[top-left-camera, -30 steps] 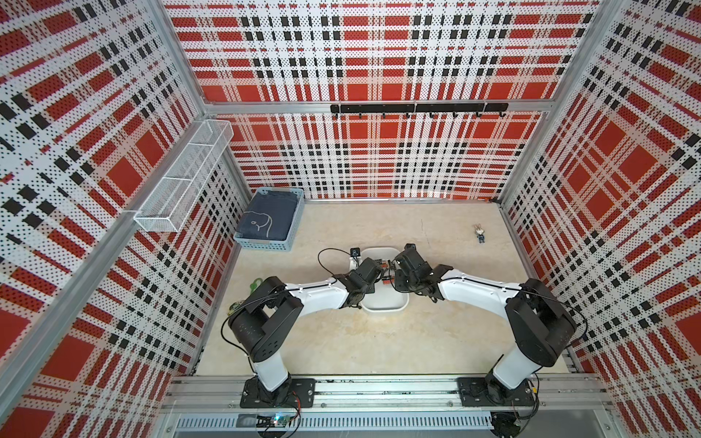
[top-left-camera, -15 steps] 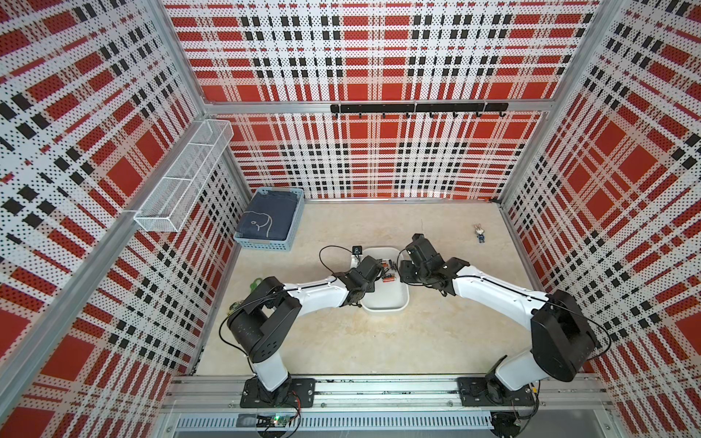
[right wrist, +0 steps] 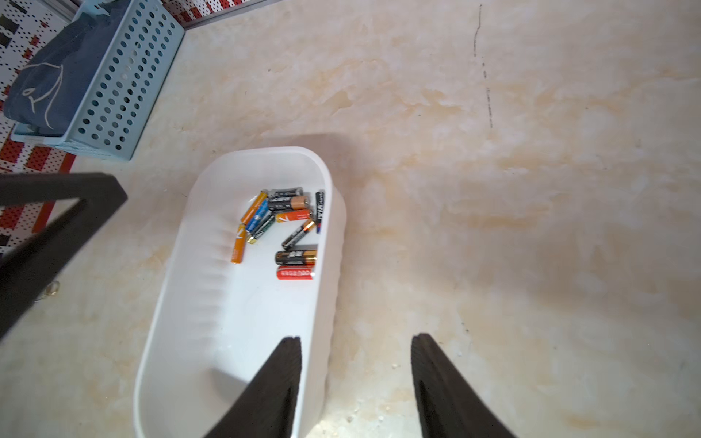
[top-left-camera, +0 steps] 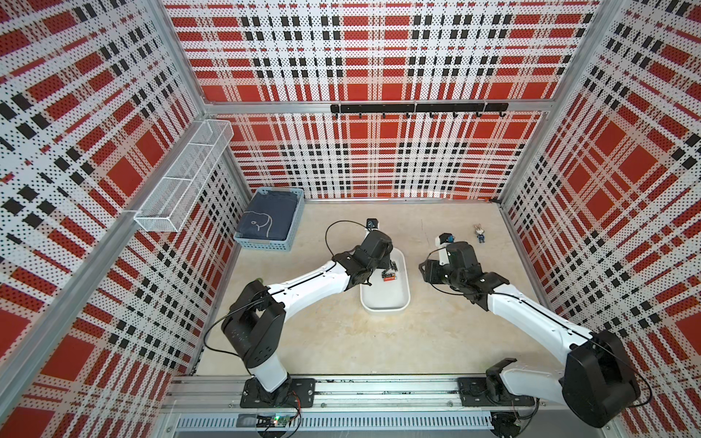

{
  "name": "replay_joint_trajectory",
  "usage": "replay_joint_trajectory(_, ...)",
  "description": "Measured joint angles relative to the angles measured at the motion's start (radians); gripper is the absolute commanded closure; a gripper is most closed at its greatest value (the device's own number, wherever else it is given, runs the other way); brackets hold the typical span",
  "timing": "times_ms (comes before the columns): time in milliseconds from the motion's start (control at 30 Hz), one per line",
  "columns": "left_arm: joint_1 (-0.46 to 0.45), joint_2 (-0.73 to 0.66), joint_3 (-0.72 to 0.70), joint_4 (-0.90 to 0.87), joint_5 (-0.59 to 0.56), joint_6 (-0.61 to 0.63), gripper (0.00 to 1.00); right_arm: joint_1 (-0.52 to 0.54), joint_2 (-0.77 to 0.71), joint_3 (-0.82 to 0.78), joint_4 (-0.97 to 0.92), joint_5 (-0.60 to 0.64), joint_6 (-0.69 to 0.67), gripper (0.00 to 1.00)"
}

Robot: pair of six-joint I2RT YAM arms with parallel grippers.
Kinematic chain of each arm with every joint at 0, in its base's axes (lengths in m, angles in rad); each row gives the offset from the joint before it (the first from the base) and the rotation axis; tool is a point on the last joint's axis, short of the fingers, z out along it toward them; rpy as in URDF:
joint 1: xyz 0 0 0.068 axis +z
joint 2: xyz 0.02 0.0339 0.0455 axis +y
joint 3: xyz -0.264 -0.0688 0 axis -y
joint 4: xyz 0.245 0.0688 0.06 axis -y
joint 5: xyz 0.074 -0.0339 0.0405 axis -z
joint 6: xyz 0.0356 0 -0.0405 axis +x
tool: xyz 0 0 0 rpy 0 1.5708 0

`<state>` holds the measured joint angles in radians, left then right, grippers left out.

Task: Take the batteries out of the storage box
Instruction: Adjust the battery in the storage box.

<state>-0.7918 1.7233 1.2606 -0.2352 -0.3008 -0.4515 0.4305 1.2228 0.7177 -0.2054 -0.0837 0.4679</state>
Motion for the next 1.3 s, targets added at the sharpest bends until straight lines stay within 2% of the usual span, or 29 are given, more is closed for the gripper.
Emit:
replay_joint_trajectory(167, -0.032, 0.133, 0.056, -0.018, 0.117, 0.111, 0.79, 0.002, -0.074, -0.162, 0.094, -0.047, -0.033, 0.49)
replay_joint_trajectory(300, -0.042, 0.227, 0.077, -0.05, 0.183, 0.178, 0.79, 0.001, -0.183, -0.286, 0.165, -0.034, -0.036, 0.49)
replay_joint_trajectory(467, -0.045, 0.297, 0.106, -0.076, 0.205, 0.234, 0.79, 0.001, -0.3, -0.396, 0.22, 0.008, -0.041, 0.48)
replay_joint_trajectory(633, -0.046, 0.345, 0.151, -0.092, 0.209, 0.267, 0.79, 0.001, -0.406, -0.437, 0.231, 0.041, -0.042, 0.47)
replay_joint_trajectory(800, -0.046, 0.352, 0.156, -0.095, 0.207, 0.284, 0.87, 0.001, -0.502, -0.469, 0.257, 0.071, -0.041, 0.43)
replay_joint_trajectory(867, -0.046, 0.354, 0.156, -0.1, 0.207, 0.288, 0.94, 0.001, -0.519, -0.481, 0.261, 0.083, -0.04, 0.43)
replay_joint_trajectory(1033, -0.046, 0.357, 0.152, -0.131, 0.207, 0.292, 0.9, 0.001, -0.519, -0.491, 0.267, 0.107, -0.04, 0.42)
replay_joint_trajectory(1300, -0.046, 0.354, 0.14, -0.156, 0.211, 0.292, 0.9, 0.001, -0.481, -0.491, 0.28, 0.117, -0.04, 0.42)
